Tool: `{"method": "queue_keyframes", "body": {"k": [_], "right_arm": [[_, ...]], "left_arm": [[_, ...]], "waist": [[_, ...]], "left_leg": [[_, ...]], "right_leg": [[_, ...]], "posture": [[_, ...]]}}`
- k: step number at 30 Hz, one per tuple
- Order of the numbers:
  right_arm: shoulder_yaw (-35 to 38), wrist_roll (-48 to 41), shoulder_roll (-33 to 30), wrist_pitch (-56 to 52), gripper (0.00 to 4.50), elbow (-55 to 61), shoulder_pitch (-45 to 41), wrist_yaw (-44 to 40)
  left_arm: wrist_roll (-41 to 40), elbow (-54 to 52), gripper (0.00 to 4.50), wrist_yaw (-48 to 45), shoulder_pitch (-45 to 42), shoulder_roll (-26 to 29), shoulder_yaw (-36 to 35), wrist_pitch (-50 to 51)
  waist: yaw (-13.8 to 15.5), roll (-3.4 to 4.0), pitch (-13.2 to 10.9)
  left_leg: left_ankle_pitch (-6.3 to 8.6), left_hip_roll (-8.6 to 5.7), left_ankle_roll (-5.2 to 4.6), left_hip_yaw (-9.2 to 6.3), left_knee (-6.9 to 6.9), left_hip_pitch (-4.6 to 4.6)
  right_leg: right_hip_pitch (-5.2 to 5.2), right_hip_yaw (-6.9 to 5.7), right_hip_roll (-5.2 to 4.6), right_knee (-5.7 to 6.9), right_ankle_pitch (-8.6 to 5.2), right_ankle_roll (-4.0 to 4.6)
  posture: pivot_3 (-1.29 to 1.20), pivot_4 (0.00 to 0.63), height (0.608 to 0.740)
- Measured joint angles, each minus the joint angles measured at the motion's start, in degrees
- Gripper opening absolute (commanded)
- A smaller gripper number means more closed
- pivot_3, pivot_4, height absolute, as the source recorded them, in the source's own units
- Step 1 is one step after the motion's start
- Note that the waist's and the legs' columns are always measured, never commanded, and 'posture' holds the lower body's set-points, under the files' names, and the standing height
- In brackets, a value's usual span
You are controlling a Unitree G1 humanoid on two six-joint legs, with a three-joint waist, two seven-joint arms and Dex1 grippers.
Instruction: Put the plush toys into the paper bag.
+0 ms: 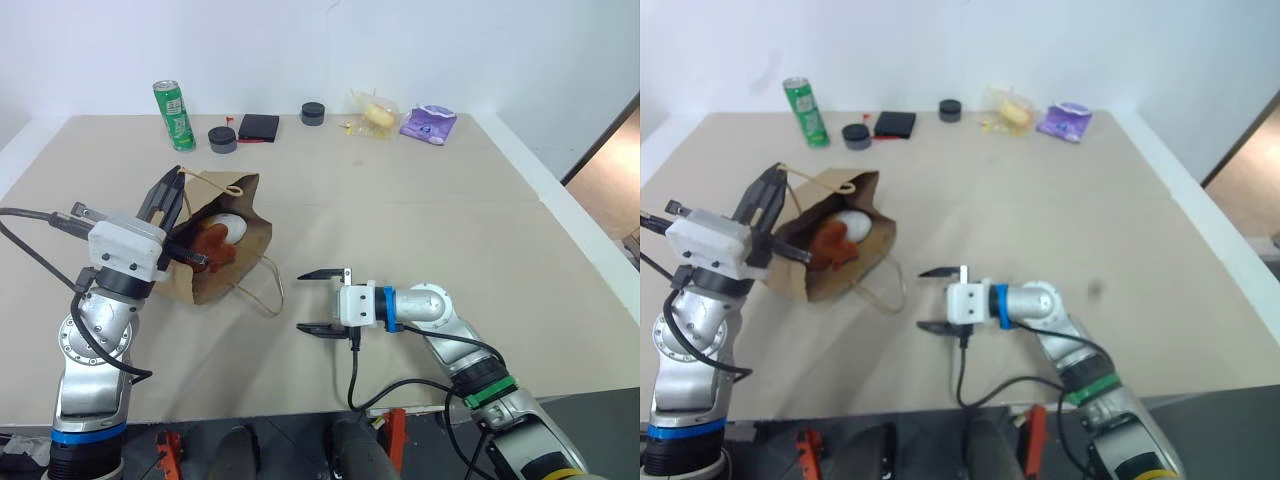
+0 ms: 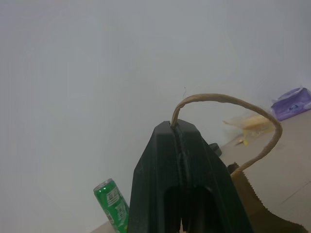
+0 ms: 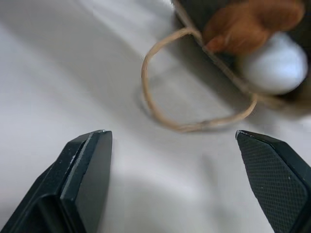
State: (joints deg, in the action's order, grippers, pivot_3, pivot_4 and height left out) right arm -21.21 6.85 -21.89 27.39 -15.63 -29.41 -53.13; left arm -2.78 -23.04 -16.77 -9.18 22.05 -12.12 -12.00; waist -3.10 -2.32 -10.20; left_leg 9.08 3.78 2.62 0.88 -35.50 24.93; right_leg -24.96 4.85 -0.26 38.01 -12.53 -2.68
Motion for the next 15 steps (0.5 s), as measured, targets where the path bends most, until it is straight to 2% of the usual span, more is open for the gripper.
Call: {"method": "queue_keyframes", "body": {"k": [3, 8, 11, 15], "right_arm": [[-1.63, 3.91, 2.72, 5.19, 4.39, -2.84, -0.86, 5.02], [-3.71, 6.74, 5.63, 7.21, 4.39, -6.47, -2.77, 8.79], [-4.08, 10.57, 6.65, 8.50, 3.54, -9.46, -4.46, 13.43], [-3.87, 13.92, 6.21, 9.06, 1.57, -13.25, -5.89, 18.79]], "left_arm": [[-0.15, 0.01, 0.00, -0.05, -0.03, 0.26, 0.00, 0.28], [-0.21, 0.03, 0.00, -0.05, -0.03, 0.48, 0.00, 1.14], [-0.23, 0.02, 0.00, -0.05, -0.03, 0.63, 0.00, 1.24], [-0.44, 0.00, 0.00, -0.04, -0.01, 0.97, -0.03, 1.29]], "waist": [[0.00, -0.07, 0.05], [-0.10, -0.15, 0.09], [-0.17, -0.17, 0.10], [-0.14, -0.18, 0.11]], "left_leg": [[-0.01, 0.00, 0.00, 0.01, 0.00, -0.14], [-0.01, 0.01, 0.00, 0.01, 0.06, -0.58], [-0.01, 0.02, 0.00, -0.07, 0.09, -0.74], [-0.04, 0.00, -0.04, -0.04, 0.08, -0.72]], "right_leg": [[0.10, 0.03, 0.01, 0.00, 0.04, 0.03], [0.57, 0.03, 0.01, 0.00, 0.00, 0.10], [0.67, 0.01, 0.04, 0.00, 0.03, 0.21], [0.68, 0.03, 0.01, 0.00, 0.04, 0.23]], "posture": [[0.00, 0.150, 0.740], [0.00, 0.150, 0.740], [0.00, 0.150, 0.740], [0.00, 0.150, 0.740]]}}
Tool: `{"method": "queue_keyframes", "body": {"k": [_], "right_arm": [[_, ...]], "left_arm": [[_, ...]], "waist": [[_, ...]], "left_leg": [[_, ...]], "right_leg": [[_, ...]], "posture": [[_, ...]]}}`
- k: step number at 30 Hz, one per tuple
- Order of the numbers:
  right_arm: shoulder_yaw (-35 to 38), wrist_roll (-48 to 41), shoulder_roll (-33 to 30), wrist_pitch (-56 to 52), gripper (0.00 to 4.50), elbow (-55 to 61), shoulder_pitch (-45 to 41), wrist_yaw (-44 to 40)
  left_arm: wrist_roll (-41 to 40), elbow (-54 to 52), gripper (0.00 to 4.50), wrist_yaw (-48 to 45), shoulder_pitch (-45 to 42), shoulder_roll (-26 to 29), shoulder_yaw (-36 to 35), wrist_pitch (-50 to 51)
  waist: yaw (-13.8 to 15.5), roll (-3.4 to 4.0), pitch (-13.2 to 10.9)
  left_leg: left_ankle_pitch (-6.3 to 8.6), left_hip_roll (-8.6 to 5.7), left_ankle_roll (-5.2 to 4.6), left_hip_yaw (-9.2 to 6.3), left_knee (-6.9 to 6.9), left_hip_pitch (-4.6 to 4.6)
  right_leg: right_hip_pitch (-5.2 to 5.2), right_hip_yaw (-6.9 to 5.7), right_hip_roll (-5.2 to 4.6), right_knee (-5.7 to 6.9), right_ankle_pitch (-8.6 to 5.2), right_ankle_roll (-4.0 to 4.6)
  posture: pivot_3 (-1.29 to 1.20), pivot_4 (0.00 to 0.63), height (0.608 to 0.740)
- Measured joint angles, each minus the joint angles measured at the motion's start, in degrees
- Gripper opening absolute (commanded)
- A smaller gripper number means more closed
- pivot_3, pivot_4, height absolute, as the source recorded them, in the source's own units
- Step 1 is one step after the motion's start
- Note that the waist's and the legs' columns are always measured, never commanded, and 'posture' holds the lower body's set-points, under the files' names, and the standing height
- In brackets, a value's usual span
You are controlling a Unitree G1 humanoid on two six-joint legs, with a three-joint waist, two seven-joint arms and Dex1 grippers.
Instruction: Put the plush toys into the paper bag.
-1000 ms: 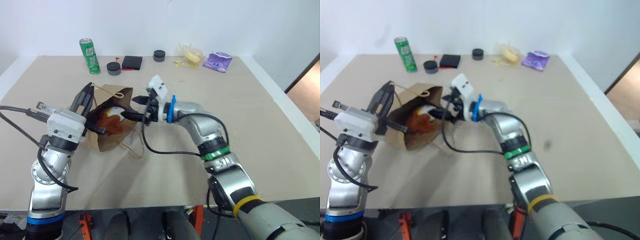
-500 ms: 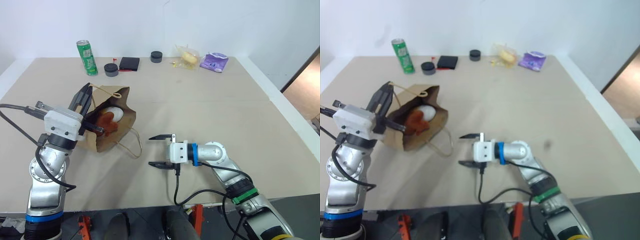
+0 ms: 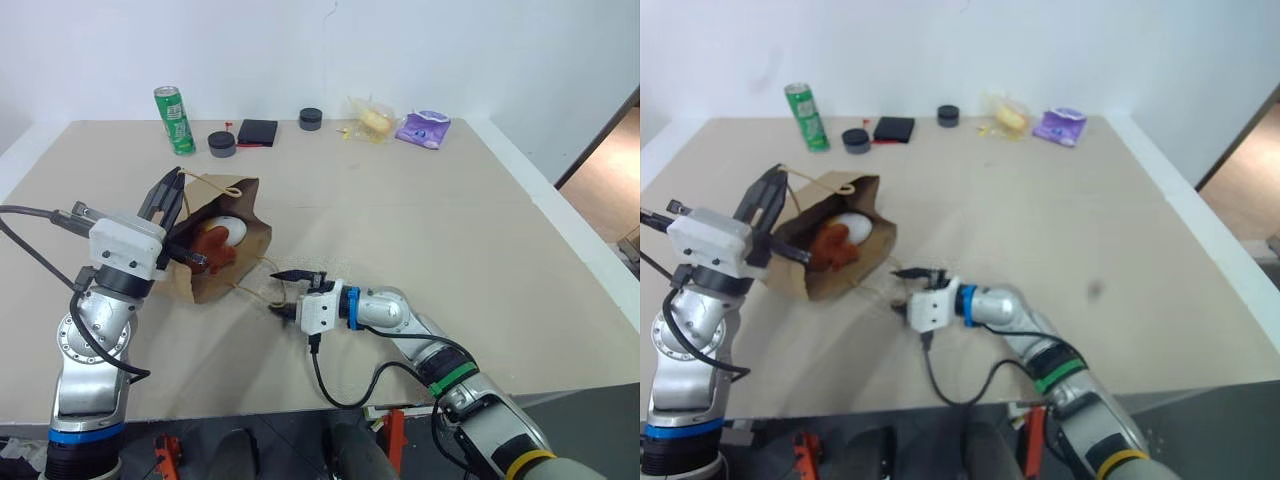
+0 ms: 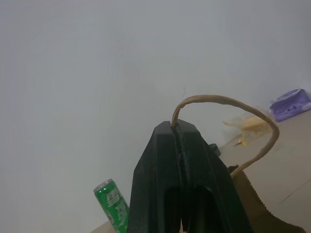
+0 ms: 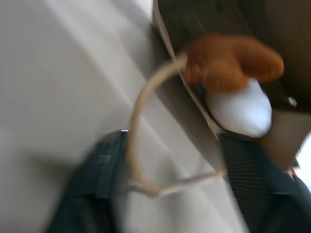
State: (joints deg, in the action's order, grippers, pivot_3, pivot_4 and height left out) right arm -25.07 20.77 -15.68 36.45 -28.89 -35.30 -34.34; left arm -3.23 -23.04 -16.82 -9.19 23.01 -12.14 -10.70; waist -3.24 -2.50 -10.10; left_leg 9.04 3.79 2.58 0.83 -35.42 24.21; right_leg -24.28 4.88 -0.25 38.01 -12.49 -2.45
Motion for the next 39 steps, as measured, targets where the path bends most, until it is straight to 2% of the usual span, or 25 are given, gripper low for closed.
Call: {"method": "queue_keyframes", "body": {"k": [3, 8, 13, 19, 29, 33, 34, 35, 36, 37, 38, 39], "right_arm": [[0.29, 0.88, -0.39, 0.90, 0.04, -1.75, -0.87, 2.53], [1.72, 0.59, -1.22, 3.67, 0.04, -1.55, -2.59, 6.00], [5.83, -4.22, -4.09, 5.47, 0.04, 3.34, -5.92, 5.76], [8.14, -12.03, -6.00, 2.38, 0.04, 13.43, -10.01, 0.70], [6.71, -14.81, -6.19, -5.00, 0.04, 17.42, -9.75, -5.53], [5.72, -14.47, -6.71, -6.65, 1.34, 17.43, -8.40, -7.51], [5.72, -14.49, -6.74, -6.97, 1.88, 17.43, -8.40, -7.86], [5.72, -14.52, -6.74, -7.30, 2.31, 17.44, -8.40, -8.09], [5.76, -14.96, -6.67, -7.83, 2.95, 17.44, -8.39, -8.22], [5.85, -15.57, -6.54, -8.51, 3.34, 17.44, -8.39, -8.31], [5.87, -15.98, -6.44, -8.87, 3.92, 17.47, -8.39, -8.37], [5.92, -16.84, -6.29, -9.64, 4.31, 17.60, -8.38, -8.77]], "left_arm": [[-0.13, 0.00, 0.00, 0.02, 0.00, 0.01, 0.01, 0.03], [-0.30, 0.02, 0.00, 0.03, -0.27, 0.08, 0.01, 0.34], [-2.07, 0.04, 0.00, 0.55, -3.68, 0.33, -1.19, 2.63], [-4.05, -0.06, 0.00, 1.96, -4.26, 0.04, -1.97, 5.87], [-5.83, -0.04, 0.00, 3.19, -1.69, -1.38, -3.48, 8.40], [-8.43, -0.39, 0.00, 2.73, -0.67, -1.68, -3.62, 11.69], [-9.53, -0.55, 0.55, 2.52, -0.31, -1.87, -3.59, 12.88], [-10.67, -0.66, 0.77, 2.40, 0.09, -2.02, -3.58, 13.98], [-11.96, -1.01, 1.32, 2.16, 0.71, -2.02, -3.57, 15.42], [-13.09, -1.38, 1.73, 1.66, 1.08, -2.02, -3.55, 16.33], [-13.60, -1.65, 2.29, 1.45, 1.11, -2.01, -3.55, 16.81], [-14.76, -2.24, 2.60, 1.15, 1.20, -1.91, -3.57, 17.86]], "waist": [[-0.01, 0.00, 0.00], [0.02, 0.00, -0.02], [0.26, -0.01, -0.04], [0.30, 0.00, -0.05], [0.46, 0.00, -0.05], [0.48, 0.00, -0.05], [0.48, 0.00, -0.05], [0.48, 0.00, -0.05], [0.48, 0.00, -0.05], [0.48, 0.00, -0.05], [0.48, 0.00, -0.05], [0.48, 0.00, -0.05]], "left_leg": [[0.00, 0.00, 0.00, 0.02, 0.02, 0.01], [0.00, 0.00, 0.00, -0.02, 0.09, 0.04], [0.00, -0.02, 0.00, 0.00, 0.06, 0.08], [0.04, -0.01, -0.01, -0.05, 0.15, 0.08], [0.08, -0.01, 0.01, -0.02, 0.15, 0.11], [0.08, -0.02, 0.01, -0.01, 0.14, 0.11], [0.08, -0.01, 0.01, -0.02, 0.14, 0.11], [0.08, -0.01, 0.01, -0.03, 0.14, 0.11], [0.08, -0.01, 0.01, -0.04, 0.14, 0.11], [0.08, -0.01, 0.01, -0.05, 0.14, 0.11], [0.08, -0.01, 0.01, -0.05, 0.14, 0.11], [0.08, -0.01, 0.01, -0.05, 0.14, 0.11]], "right_leg": [[-0.02, 0.01, 0.00, 0.00, -0.01, -0.01], [-0.04, 0.01, 0.02, 0.00, -0.06, 0.00], [-0.04, 0.03, 0.01, 0.00, -0.06, -0.04], [-0.05, 0.00, 0.02, 0.00, -0.20, -0.03], [-0.07, 0.00, -0.01, 0.00, -0.26, -0.04], [-0.07, 0.01, -0.01, 0.00, -0.25, -0.05], [-0.07, 0.00, -0.01, 0.00, -0.24, -0.05], [-0.08, -0.01, 0.00, 0.00, -0.24, -0.04], [-0.08, -0.01, 0.01, 0.00, -0.24, -0.04], [-0.08, -0.02, 0.01, 0.00, -0.24, -0.03], [-0.08, -0.02, 0.01, 0.00, -0.24, -0.03], [-0.08, -0.02, 0.00, 0.00, -0.24, -0.03]], "posture": [[0.00, 0.150, 0.740], [0.00, 0.150, 0.740], [0.00, 0.150, 0.740], [0.00, 0.150, 0.740], [0.00, 0.150, 0.740], [0.00, 0.150, 0.740], [0.00, 0.150, 0.740], [0.00, 0.150, 0.740], [0.00, 0.150, 0.740], [0.00, 0.150, 0.740], [0.00, 0.150, 0.740], [0.00, 0.150, 0.740]]}}
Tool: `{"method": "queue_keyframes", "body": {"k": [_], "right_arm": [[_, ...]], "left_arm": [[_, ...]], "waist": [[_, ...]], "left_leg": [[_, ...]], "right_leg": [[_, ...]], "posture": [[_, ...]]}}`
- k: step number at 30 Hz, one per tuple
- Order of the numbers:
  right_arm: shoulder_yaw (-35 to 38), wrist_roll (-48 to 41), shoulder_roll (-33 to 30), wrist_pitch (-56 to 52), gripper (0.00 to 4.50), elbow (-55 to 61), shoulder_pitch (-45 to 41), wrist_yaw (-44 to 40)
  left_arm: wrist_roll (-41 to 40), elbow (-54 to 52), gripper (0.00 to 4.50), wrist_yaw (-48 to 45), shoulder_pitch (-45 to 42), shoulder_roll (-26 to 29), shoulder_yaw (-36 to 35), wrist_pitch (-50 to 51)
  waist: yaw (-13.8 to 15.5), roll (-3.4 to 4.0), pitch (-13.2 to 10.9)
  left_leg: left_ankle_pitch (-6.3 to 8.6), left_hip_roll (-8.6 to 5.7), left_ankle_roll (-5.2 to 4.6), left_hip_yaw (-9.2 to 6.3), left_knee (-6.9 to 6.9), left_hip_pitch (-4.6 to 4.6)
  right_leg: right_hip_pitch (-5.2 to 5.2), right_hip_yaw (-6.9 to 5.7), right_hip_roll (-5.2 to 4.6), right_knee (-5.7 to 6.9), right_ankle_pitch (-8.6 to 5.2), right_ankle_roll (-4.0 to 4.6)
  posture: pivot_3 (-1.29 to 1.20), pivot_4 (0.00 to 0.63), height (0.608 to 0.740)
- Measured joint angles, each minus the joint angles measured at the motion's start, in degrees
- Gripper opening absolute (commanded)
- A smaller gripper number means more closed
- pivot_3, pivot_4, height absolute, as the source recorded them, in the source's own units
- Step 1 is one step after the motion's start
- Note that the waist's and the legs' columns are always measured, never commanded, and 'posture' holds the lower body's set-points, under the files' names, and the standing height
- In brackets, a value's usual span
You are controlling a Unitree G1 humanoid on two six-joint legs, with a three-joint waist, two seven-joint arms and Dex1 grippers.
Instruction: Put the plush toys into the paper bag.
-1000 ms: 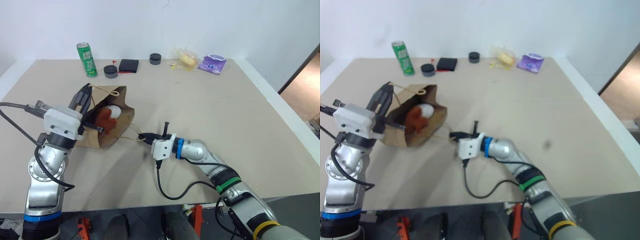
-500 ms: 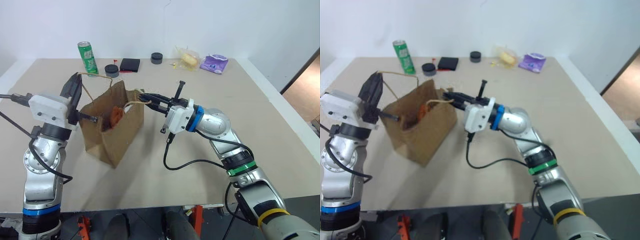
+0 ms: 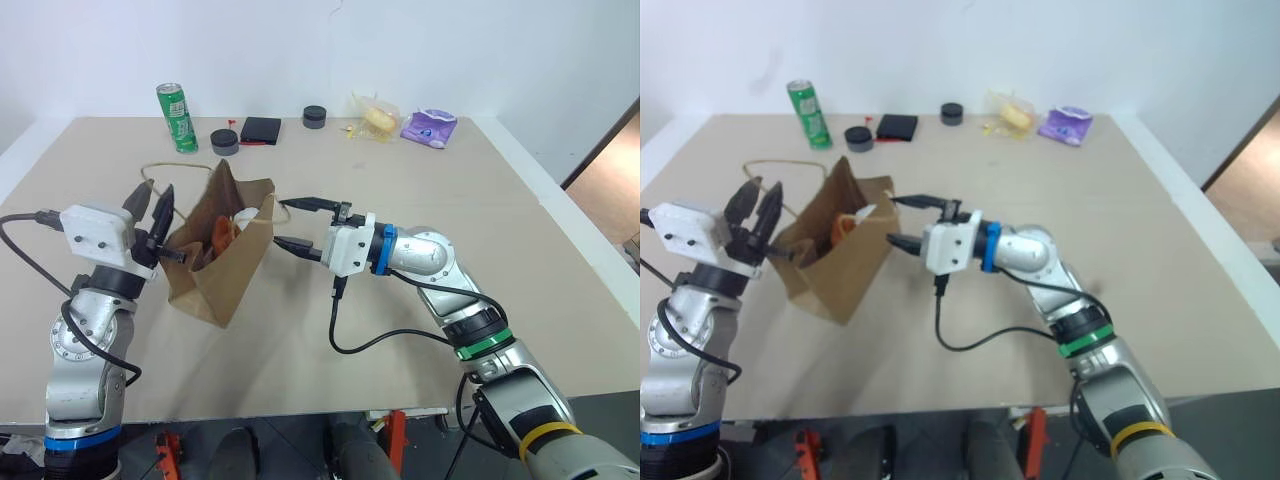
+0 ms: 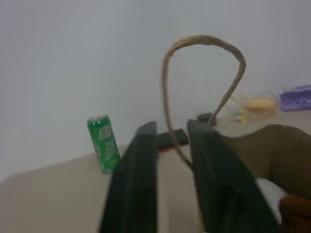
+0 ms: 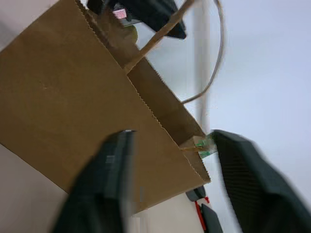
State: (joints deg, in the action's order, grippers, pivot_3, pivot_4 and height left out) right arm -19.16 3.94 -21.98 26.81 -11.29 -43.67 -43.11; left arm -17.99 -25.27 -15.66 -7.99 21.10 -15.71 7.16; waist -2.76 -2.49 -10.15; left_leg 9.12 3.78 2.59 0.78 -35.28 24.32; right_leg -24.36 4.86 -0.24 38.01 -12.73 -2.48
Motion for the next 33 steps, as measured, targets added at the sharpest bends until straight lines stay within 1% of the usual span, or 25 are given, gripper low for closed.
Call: {"method": "queue_keyframes", "body": {"k": [1, 2, 4, 6, 9, 10, 12, 14, 16, 18, 20, 21, 23, 25, 26, 27, 28, 30, 33], "right_arm": [[0.47, -1.65, 0.36, -1.47, 4.50, 0.41, 0.13, -0.62], [1.00, -3.36, 0.66, -2.95, 4.50, 1.05, 0.28, -1.04], [1.85, -6.33, 0.86, -5.99, 4.50, 2.41, 0.47, -2.14], [3.08, -10.35, 1.25, -11.41, 4.50, 3.79, 1.14, -3.48], [4.08, -13.46, 1.31, -16.38, 4.50, 3.82, 2.16, -4.63], [4.34, -14.89, 1.28, -19.17, 4.50, 3.82, 2.67, -5.57], [4.34, -16.22, 1.08, -22.73, 4.50, 3.83, 2.97, -7.00], [4.32, -18.29, 1.03, -28.48, 4.50, 4.21, 3.30, -8.74], [4.32, -20.72, 1.08, -34.75, 4.50, 4.63, 3.87, -10.08], [4.33, -22.45, 1.38, -39.48, 4.50, 5.00, 4.80, -10.71], [4.33, -24.27, 2.16, -43.70, 4.00, 5.79, 5.12, -10.85], [4.33, -25.82, 3.04, -47.18, 3.66, 7.40, 5.09, -10.58], [4.29, -27.41, 4.26, -51.05, 2.82, 10.05, 4.78, -10.50], [4.03, -28.40, 4.99, -54.31, 1.79, 11.45, 4.12, -10.54], [3.97, -28.53, 5.44, -55.48, 1.21, 11.60, 3.85, -10.52], [3.90, -28.69, 6.52, -56.90, 0.35, 11.59, 3.38, -10.47], [3.78, -28.95, 7.03, -57.37, 0.14, 11.62, 3.09, -10.47], [3.08, -29.02, 8.51, -58.17, 0.14, 11.50, 2.25, -10.32], [0.28, -25.93, 13.09, -57.05, 0.14, 6.83, -1.92, -9.22]], "left_arm": [[-1.66, -0.87, 3.15, -0.64, 0.17, 0.20, -0.01, 1.46], [-3.29, -1.64, 3.68, -1.19, 0.45, 0.60, -0.02, 2.98], [-6.57, -3.07, 4.48, -2.25, 1.23, 1.73, -0.17, 6.38], [-13.41, -5.15, 4.48, -2.76, 2.15, 3.03, -2.17, 11.95], [-21.47, -6.38, 4.48, -3.42, 3.92, 5.66, -6.08, 17.05], [-27.01, -6.97, 4.48, -3.72, 5.45, 7.45, -8.98, 20.07], [-32.86, -7.17, 4.48, -4.05, 7.01, 9.59, -11.89, 23.10], [-38.62, -7.50, 4.48, -5.40, 8.72, 12.12, -14.28, 25.70], [-41.73, -8.08, 4.48, -7.82, 11.19, 15.45, -15.82, 27.64], [-43.30, -8.38, 4.48, -9.93, 12.85, 17.61, -16.79, 28.58], [-43.82, -8.91, 4.50, -11.97, 14.48, 18.94, -16.75, 29.37], [-43.44, -9.28, 4.50, -13.77, 16.18, 19.69, -16.55, 29.37], [-42.20, -9.31, 4.50, -15.60, 17.79, 20.09, -15.59, 29.36], [-40.13, -9.10, 4.50, -16.69, 18.68, 20.08, -14.72, 28.93], [-38.74, -8.92, 4.50, -17.16, 18.92, 20.08, -14.28, 28.57], [-36.91, -8.54, 4.50, -17.56, 19.09, 20.03, -13.68, 27.61], [-36.09, -8.26, 4.50, -17.70, 19.08, 20.02, -13.53, 27.38], [-34.71, -7.49, 4.50, -18.17, 19.03, 19.68, -13.31, 26.42], [-33.05, -6.54, 4.50, -18.41, 18.31, 18.27, -12.51, 25.40]], "waist": [[0.00, 0.00, 0.00], [0.00, 0.00, 0.00], [0.00, 0.00, 0.00], [-0.03, 0.00, 0.00], [-0.10, 0.00, 0.00], [-0.15, 0.01, -0.02], [-0.12, 0.03, -0.05], [-0.10, 0.01, -0.06], [-0.11, -0.01, -0.07], [-0.10, 0.00, -0.08], [-0.11, 0.07, -0.13], [-0.12, 0.08, -0.14], [-0.15, 0.10, -0.15], [-0.13, 0.09, -0.15], [-0.13, 0.09, -0.15], [-0.10, 0.09, -0.15], [-0.10, 0.09, -0.15], [-0.10, 0.10, -0.15], [-0.49, 0.09, -0.15]], "left_leg": [[0.00, 0.00, 0.00, 0.01, 0.00, 0.00], [0.00, 0.00, 0.00, 0.00, 0.00, 0.01], [0.00, 0.00, 0.00, 0.00, 0.00, 0.01], [0.00, 0.01, 0.00, -0.03, 0.01, 0.00], [0.00, 0.03, 0.00, -0.05, 0.01, 0.00], [0.00, 0.04, 0.00, -0.04, 0.01, 0.00], [0.01, 0.04, 0.00, -0.05, 0.01, 0.01], [0.01, 0.04, 0.01, -0.06, 0.01, 0.01], [0.02, 0.03, 0.03, -0.06, 0.01, 0.01], [0.05, 0.03, 0.07, -0.06, 0.01, 0.01], [0.06, 0.03, 0.09, -0.03, 0.01, 0.04], [0.07, 0.04, 0.10, -0.02, 0.02, 0.08], [0.08, 0.05, 0.11, 0.00, 0.05, 0.19], [0.07, 0.07, 0.11, -0.03, 0.06, 0.39], [0.07, 0.07, 0.11, -0.03, 0.06, 0.44], [0.07, 0.07, 0.11, -0.02, 0.06, 0.50], [0.07, 0.08, 0.11, -0.03, 0.06, 0.61], [0.07, 0.08, 0.11, -0.01, 0.06, 0.73], [0.07, 0.12, 0.11, -0.03, 0.06, 0.73]], "right_leg": [[0.00, 0.01, 0.00, 0.00, 0.00, 0.00], [0.00, 0.00, 0.00, 0.00, 0.00, 0.00], [0.00, 0.00, 0.00, 0.00, -0.01, 0.00], [0.00, -0.02, 0.01, 0.00, -0.01, 0.01], [-0.01, -0.04, 0.02, 0.00, -0.02, 0.03], [-0.04, -0.04, 0.02, 0.00, -0.02, 0.05], [-0.05, -0.04, 0.01, 0.00, -0.04, 0.07], [-0.06, -0.06, 0.01, 0.00, -0.05, 0.08], [-0.07, -0.06, -0.02, 0.00, -0.07, 0.12], [-0.10, -0.08, -0.03, 0.00, -0.09, 0.15], [-0.17, -0.07, -0.04, 0.00, -0.10, 0.16], [-0.27, -0.07, -0.04, 0.00, -0.10, 0.17], [-0.47, -0.07, -0.04, 0.00, -0.09, 0.21], [-0.68, -0.13, -0.01, 0.01, -0.06, 0.25], [-0.73, -0.13, -0.01, 0.00, -0.06, 0.25], [-0.78, -0.13, -0.01, 0.01, -0.06, 0.25], [-0.87, -0.14, 0.00, 0.01, -0.05, 0.26], [-0.95, -0.13, -0.01, 0.01, -0.06, 0.25], [-0.96, -0.17, 0.06, 0.01, -0.04, 0.28]], "posture": [[0.00, 0.150, 0.740], [0.00, 0.150, 0.740], [0.00, 0.150, 0.740], [0.00, 0.150, 0.740], [0.00, 0.150, 0.740], [0.00, 0.150, 0.740], [0.00, 0.150, 0.740], [0.00, 0.150, 0.740], [0.00, 0.150, 0.740], [0.00, 0.150, 0.740], [0.00, 0.150, 0.740], [0.00, 0.150, 0.740], [0.00, 0.150, 0.740], [0.00, 0.150, 0.740], [0.00, 0.150, 0.740], [0.00, 0.150, 0.740], [0.00, 0.150, 0.740], [0.00, 0.150, 0.740], [0.00, 0.150, 0.740]]}}
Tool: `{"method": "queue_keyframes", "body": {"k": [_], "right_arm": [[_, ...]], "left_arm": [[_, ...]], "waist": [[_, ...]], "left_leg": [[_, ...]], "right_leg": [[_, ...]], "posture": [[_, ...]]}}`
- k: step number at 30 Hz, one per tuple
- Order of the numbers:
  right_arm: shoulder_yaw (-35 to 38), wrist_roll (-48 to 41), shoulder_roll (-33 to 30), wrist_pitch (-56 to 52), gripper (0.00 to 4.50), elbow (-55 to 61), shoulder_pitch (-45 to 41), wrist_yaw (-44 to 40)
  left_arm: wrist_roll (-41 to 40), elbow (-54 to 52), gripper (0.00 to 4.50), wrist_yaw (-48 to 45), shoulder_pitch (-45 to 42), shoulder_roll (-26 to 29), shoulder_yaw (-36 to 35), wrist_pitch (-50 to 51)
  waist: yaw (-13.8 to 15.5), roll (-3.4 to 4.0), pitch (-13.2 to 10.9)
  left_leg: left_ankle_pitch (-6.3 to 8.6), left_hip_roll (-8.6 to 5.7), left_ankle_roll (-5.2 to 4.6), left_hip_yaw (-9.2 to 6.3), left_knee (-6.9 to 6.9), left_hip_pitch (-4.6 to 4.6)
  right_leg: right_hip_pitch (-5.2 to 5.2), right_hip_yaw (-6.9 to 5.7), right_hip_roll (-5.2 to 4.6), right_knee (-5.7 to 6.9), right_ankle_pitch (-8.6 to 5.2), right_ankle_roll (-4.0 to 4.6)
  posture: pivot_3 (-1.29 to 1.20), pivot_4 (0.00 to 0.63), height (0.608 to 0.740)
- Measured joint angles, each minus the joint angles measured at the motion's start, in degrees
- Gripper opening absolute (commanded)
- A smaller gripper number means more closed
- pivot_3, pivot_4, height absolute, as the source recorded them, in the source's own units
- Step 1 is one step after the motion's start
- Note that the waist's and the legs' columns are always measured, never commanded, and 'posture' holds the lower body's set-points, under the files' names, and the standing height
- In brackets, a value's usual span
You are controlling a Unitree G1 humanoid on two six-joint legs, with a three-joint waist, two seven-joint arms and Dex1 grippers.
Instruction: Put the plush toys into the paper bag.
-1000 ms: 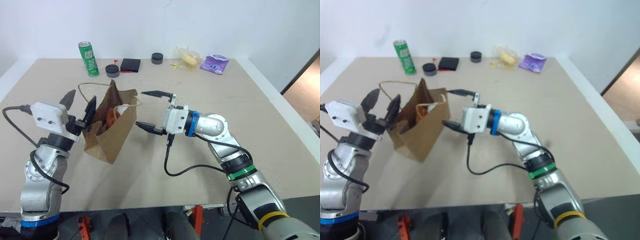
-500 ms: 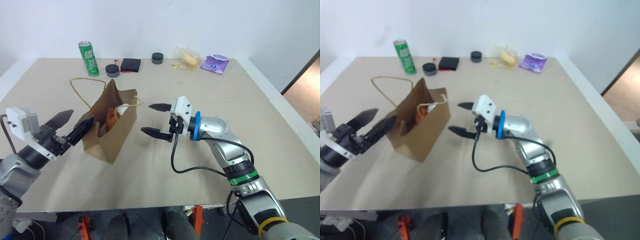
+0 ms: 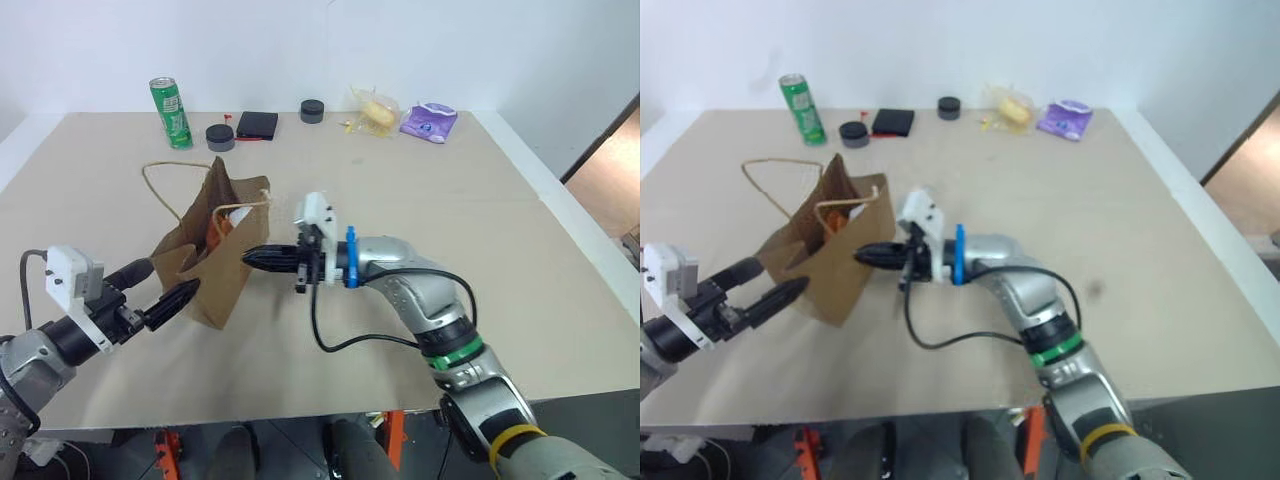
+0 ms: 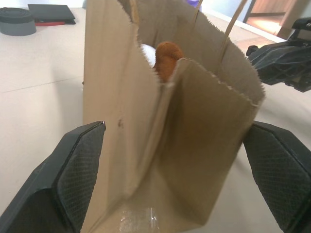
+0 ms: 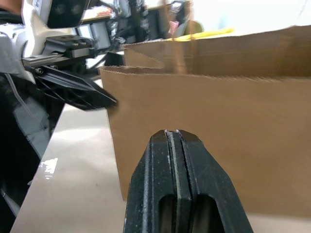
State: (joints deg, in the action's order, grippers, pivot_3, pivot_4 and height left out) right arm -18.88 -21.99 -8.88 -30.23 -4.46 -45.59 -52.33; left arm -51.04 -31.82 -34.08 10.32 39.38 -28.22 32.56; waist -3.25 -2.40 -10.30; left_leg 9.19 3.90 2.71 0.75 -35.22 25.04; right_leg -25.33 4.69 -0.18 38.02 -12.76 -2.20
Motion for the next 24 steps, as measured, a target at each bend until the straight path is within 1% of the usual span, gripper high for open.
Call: {"method": "queue_keyframes", "body": {"k": [2, 7, 11, 17, 20, 21, 23, 24], "right_arm": [[-1.29, 1.79, 2.33, 1.32, 0.14, -3.48, -1.73, 0.35], [-1.41, 4.42, 6.36, 3.72, 0.14, -10.38, -4.40, 1.49], [-1.33, 5.33, 9.17, 4.86, 0.14, -11.70, -5.45, 2.25], [-1.15, 6.47, 10.28, 5.84, 0.14, -12.81, -5.81, 3.14], [-0.90, 6.51, 10.25, 5.79, 0.14, -12.35, -5.53, 3.16], [-0.79, 6.48, 10.11, 5.72, 0.01, -11.90, -5.31, 3.11], [-0.32, 6.37, 9.67, 5.46, 0.00, -10.89, -4.80, 2.95], [-0.17, 6.32, 9.55, 5.36, 0.00, -10.71, -4.72, 2.88]], "left_arm": [[0.84, -0.01, 4.50, -0.12, -0.09, -0.18, 0.59, -0.20], [1.81, -0.01, 4.50, 0.00, -0.23, -0.92, 1.41, -0.21], [2.57, -0.01, 4.50, 0.21, -1.19, -1.97, 2.41, -0.21], [5.25, 1.35, 4.50, 1.86, -3.86, -2.83, 4.18, -0.29], [7.91, 2.87, 4.50, 2.93, -5.23, -3.33, 6.05, -0.48], [8.57, 3.67, 4.24, 3.41, -5.63, -3.96, 6.34, -0.68], [10.05, 4.95, 3.66, 3.82, -6.38, -4.55, 7.04, -1.27], [10.36, 5.12, 3.26, 3.85, -6.53, -4.69, 7.20, -1.36]], "waist": [[-0.01, 0.00, 0.00], [0.00, -0.02, 0.01], [0.00, -0.02, 0.01], [0.01, -0.03, 0.02], [0.02, -0.03, 0.02], [0.02, -0.03, 0.02], [0.05, -0.04, 0.02], [0.06, -0.04, 0.02]], "left_leg": [[0.00, 0.00, 0.00, -0.04, 0.00, 0.00], [0.00, -0.01, 0.00, -0.02, -0.03, 0.06], [0.00, 0.01, 0.00, -0.09, -0.02, 0.05], [0.00, 0.01, 0.00, -0.09, -0.02, 0.05], [0.00, 0.01, 0.00, -0.09, -0.02, 0.05], [0.00, 0.01, 0.00, -0.09, -0.02, 0.06], [0.00, 0.01, 0.00, -0.10, -0.02, 0.06], [0.00, 0.01, 0.00, -0.10, -0.02, 0.06]], "right_leg": [[0.00, -0.04, 0.01, 0.00, 0.01, 0.01], [0.01, -0.03, -0.04, 0.00, 0.02, -0.01], [0.01, -0.10, 0.00, 0.00, 0.01, 0.01], [0.03, -0.10, -0.01, 0.01, 0.02, 0.00], [0.03, -0.10, 0.00, 0.01, 0.02, 0.00], [0.03, -0.10, 0.00, 0.01, 0.02, 0.00], [0.03, -0.11, 0.00, 0.01, 0.02, 0.00], [0.03, -0.11, 0.00, 0.01, 0.02, 0.00]], "posture": [[0.00, 0.150, 0.740], [0.00, 0.150, 0.740], [0.00, 0.150, 0.740], [0.00, 0.150, 0.740], [0.00, 0.150, 0.740], [0.00, 0.150, 0.740], [0.00, 0.150, 0.740], [0.00, 0.150, 0.740]]}}
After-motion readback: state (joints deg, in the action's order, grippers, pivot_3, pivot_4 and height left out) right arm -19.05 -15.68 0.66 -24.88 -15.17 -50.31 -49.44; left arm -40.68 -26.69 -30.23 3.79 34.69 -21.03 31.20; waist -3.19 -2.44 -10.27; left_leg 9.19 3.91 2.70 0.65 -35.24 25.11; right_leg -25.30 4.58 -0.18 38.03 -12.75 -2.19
